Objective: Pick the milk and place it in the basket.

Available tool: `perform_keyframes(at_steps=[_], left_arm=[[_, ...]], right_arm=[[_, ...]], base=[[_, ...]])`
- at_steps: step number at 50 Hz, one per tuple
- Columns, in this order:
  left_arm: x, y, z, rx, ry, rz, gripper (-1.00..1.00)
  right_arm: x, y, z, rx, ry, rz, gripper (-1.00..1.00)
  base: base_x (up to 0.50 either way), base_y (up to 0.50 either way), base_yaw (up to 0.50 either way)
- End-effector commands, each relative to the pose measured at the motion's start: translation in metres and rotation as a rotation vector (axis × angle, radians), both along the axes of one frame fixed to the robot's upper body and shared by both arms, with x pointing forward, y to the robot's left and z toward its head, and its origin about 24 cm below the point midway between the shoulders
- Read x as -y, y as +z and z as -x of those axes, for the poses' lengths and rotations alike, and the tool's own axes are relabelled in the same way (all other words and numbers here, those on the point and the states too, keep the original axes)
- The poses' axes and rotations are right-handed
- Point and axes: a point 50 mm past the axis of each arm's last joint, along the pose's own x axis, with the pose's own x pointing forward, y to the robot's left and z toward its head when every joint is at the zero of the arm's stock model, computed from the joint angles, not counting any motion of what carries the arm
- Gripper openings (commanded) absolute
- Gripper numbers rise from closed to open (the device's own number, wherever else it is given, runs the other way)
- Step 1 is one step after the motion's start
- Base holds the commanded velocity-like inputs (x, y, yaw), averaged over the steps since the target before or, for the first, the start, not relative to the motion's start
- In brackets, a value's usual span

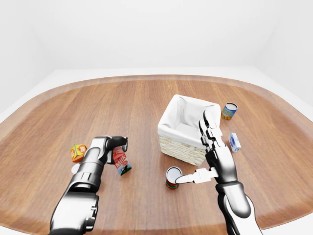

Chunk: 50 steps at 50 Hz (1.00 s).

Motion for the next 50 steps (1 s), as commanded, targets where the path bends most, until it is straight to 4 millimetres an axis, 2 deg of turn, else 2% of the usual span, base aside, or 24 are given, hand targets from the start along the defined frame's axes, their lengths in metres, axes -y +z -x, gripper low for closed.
perform_keyframes(at_steps=[1, 5, 14, 28, 50], left_arm=[[-0.001, 0.055, -0.008, 0.275, -0.015, 0.085, -1.00], [-0.003, 0.068, -0.009, 0.331, -0.019, 0.081, -1.00], [-0.003, 0.076, -0.008, 0.368, -0.032, 0.040, -1.00], [-0.001, 0.099, -0.010, 0.459, -0.047, 0.024, -1.00], [0.010, 0.148, -0.008, 0.657, -0.094, 0.003, -1.00]], right_arm=[[0.000, -0.004, -0.003, -0.007, 0.002, 0.000, 1.00], [-0.001, -0.002, -0.001, -0.005, 0.006, 0.003, 1.00], [0.000, -0.001, 0.000, -0.001, 0.004, 0.001, 1.00], [-0.001, -0.001, 0.000, 0.000, 0.005, 0.002, 1.00], [-0.004, -0.003, -0.001, -0.006, 0.015, 0.008, 1.00]], base=[[0.00, 0.00, 0.00], [0.00, 0.00, 0.00], [0.00, 0.00, 0.00], [0.00, 0.00, 0.00], [0.00, 0.00, 0.00]])
